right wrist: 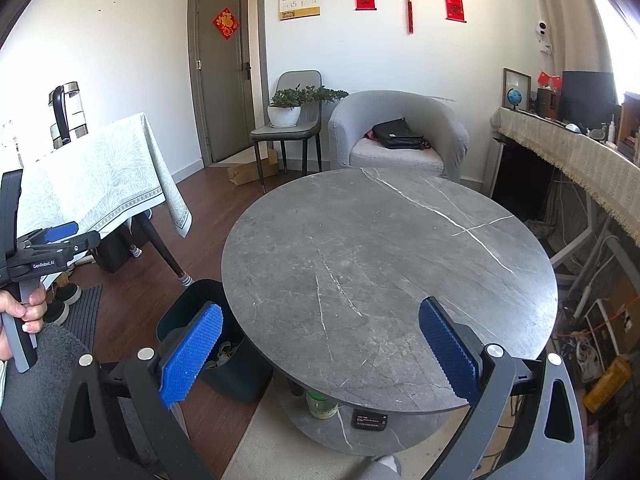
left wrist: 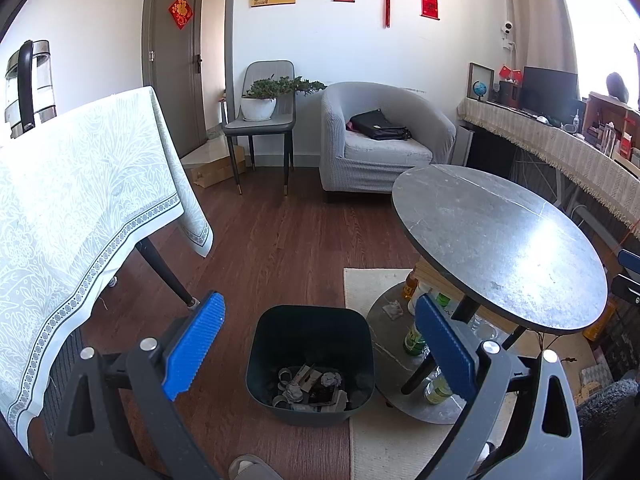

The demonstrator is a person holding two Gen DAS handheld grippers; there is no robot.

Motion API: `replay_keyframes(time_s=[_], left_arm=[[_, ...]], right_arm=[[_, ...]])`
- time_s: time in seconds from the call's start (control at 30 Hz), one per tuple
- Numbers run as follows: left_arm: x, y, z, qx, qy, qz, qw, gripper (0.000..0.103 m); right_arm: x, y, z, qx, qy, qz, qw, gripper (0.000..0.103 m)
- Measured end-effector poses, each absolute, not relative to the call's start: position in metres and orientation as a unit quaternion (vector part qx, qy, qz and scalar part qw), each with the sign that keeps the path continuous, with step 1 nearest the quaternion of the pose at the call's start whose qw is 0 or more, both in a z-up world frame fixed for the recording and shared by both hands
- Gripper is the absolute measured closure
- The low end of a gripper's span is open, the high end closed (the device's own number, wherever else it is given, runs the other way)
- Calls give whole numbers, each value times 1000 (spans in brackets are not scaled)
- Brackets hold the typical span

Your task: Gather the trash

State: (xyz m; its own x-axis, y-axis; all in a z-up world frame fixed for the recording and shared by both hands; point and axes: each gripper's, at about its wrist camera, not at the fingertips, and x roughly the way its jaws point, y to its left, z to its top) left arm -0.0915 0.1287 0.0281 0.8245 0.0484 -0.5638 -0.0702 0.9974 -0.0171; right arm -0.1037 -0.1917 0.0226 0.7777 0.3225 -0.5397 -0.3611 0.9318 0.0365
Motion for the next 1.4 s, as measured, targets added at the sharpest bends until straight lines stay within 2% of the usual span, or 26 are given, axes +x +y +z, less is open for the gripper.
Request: replay_keyframes(time_s=[1.4], left_arm=[[-92, 126, 28, -15, 295, 31, 955, 5]], right_arm=[[-104, -191, 20, -42, 281, 182, 941, 4]])
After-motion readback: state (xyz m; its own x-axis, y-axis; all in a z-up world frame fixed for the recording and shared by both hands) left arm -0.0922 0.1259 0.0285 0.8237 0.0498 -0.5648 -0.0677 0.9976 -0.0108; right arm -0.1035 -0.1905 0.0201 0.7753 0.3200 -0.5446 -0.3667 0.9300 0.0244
